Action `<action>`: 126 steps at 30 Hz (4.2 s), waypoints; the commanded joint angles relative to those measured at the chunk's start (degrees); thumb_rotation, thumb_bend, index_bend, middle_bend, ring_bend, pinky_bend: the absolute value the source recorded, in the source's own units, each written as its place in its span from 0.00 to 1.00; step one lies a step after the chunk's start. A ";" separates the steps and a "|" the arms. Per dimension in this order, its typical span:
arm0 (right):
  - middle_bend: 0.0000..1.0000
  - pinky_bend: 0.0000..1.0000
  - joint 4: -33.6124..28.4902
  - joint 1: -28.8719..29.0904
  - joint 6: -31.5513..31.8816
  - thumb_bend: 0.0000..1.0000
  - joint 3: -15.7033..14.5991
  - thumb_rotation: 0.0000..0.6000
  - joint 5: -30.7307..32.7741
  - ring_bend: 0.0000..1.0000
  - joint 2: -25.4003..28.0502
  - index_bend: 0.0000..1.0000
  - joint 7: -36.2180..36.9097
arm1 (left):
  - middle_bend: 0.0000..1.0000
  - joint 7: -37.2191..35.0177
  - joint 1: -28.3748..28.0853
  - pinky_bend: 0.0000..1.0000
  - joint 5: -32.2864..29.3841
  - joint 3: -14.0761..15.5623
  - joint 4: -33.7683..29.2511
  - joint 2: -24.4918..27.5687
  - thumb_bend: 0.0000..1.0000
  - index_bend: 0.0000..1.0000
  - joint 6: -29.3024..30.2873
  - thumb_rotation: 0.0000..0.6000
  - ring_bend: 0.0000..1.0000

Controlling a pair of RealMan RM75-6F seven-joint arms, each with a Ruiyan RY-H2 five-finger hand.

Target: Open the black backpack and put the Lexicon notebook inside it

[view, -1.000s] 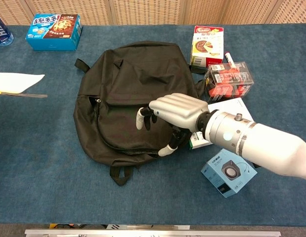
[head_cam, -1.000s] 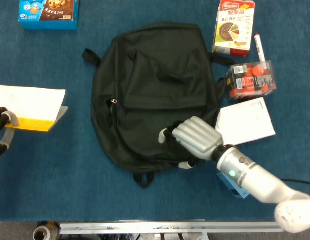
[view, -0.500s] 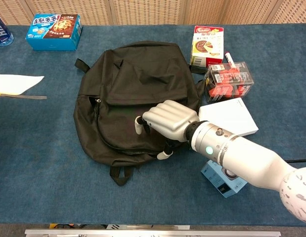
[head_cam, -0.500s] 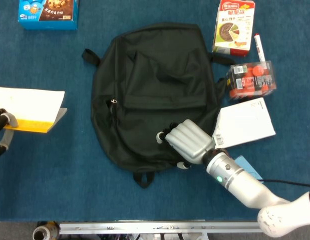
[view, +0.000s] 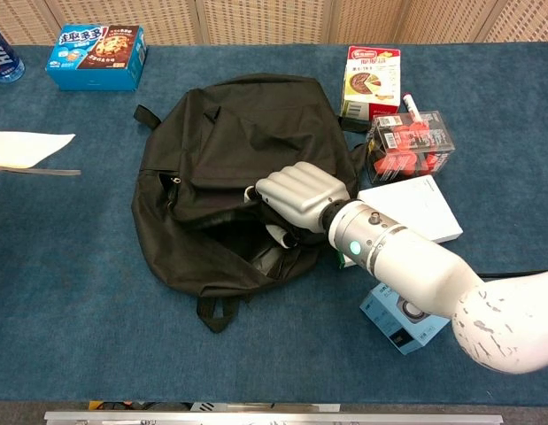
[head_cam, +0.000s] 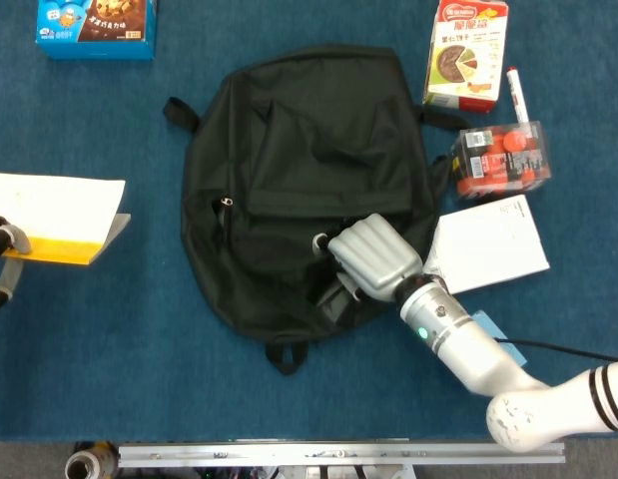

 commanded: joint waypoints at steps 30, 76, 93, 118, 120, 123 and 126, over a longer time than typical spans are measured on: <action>0.55 0.76 8.50 2.82 4.23 0.74 16.44 1.00 -1.25 0.55 0.41 0.57 13.35 | 0.59 -8.45 -5.39 0.55 7.65 -0.03 -4.98 3.94 0.37 0.62 -1.04 1.00 0.51; 0.55 0.76 16.08 10.15 10.66 0.74 24.14 1.00 -3.68 0.55 -11.15 0.57 18.20 | 0.59 -10.21 -21.99 0.55 15.69 1.08 -15.25 -6.88 0.37 0.62 -15.87 1.00 0.51; 0.55 0.76 8.84 5.58 10.97 0.74 22.48 1.00 -5.85 0.56 -6.61 0.57 20.64 | 0.59 -8.20 -23.02 0.55 4.88 -2.48 -8.64 -13.46 0.37 0.62 -18.88 1.00 0.50; 0.55 0.76 5.38 7.16 12.03 0.74 27.43 1.00 -0.21 0.56 -7.72 0.57 20.49 | 0.59 10.11 -18.38 0.55 3.20 -2.54 -0.89 -23.97 0.37 0.62 -12.85 1.00 0.50; 0.55 0.76 5.57 7.51 12.19 0.74 27.70 1.00 0.16 0.56 -8.05 0.57 20.34 | 0.59 10.42 -18.59 0.55 2.99 -2.56 -0.50 -24.68 0.37 0.62 -13.33 1.00 0.50; 0.55 0.76 5.66 7.89 12.29 0.74 28.18 1.00 0.90 0.56 -8.52 0.57 20.45 | 0.59 12.12 -19.05 0.55 3.15 -2.78 0.45 -25.78 0.37 0.62 -13.83 1.00 0.50; 0.55 0.76 5.46 8.10 12.39 0.74 28.20 1.00 1.04 0.56 -8.60 0.57 20.39 | 0.59 13.36 -19.20 0.55 2.86 -2.66 1.45 -26.96 0.37 0.62 -14.48 1.00 0.50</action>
